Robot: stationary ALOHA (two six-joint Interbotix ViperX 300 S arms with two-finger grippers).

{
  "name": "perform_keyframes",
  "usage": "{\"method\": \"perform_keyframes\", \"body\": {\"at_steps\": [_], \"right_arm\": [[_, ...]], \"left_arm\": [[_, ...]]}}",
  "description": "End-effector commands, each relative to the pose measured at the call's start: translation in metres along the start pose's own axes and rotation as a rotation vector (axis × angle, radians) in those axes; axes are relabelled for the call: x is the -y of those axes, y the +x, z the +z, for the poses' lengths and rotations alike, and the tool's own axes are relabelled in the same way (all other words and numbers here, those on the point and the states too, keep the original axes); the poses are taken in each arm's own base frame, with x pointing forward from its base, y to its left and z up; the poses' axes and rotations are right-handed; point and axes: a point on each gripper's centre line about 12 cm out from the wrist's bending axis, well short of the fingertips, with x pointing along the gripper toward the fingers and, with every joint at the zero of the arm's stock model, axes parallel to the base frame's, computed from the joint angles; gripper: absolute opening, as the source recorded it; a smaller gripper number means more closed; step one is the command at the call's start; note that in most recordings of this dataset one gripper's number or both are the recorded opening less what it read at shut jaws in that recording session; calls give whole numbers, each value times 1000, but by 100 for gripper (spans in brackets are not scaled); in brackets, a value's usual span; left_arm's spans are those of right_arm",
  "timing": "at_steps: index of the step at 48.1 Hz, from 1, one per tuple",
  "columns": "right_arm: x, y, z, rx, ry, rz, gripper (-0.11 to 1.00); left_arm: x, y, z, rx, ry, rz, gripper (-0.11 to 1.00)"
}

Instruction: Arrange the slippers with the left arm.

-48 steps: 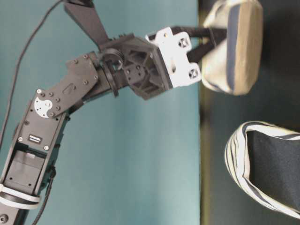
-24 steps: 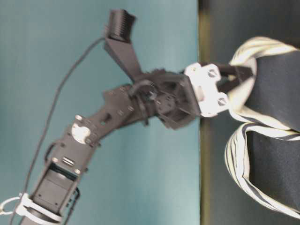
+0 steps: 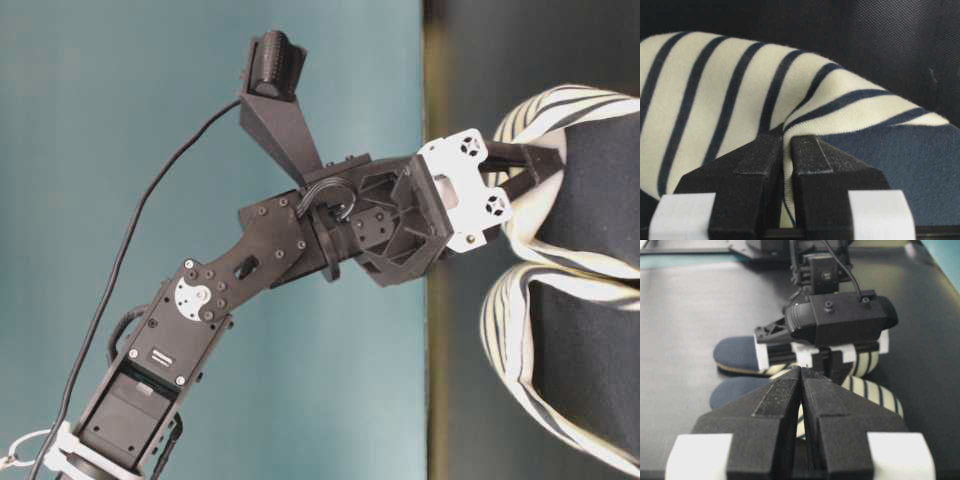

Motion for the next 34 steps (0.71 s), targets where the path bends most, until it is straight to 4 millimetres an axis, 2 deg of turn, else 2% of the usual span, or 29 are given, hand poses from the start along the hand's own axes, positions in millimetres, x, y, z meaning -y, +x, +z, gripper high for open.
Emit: {"method": "perform_keyframes", "body": {"at_steps": [1,10,22,34], "right_arm": [[1,1,4,12,7,-5,0],[1,1,4,12,7,-5,0],[1,1,3,11,8,-5,0],[1,1,2,9,9,-6,0]], "left_arm": [[3,-6,2,5,-23,-1,1],[3,-6,1,-7,-58,0,1],[-12,-6,-6,-51,-108,16,1],[-16,-7,-2,-26,-173,18,1]]}}
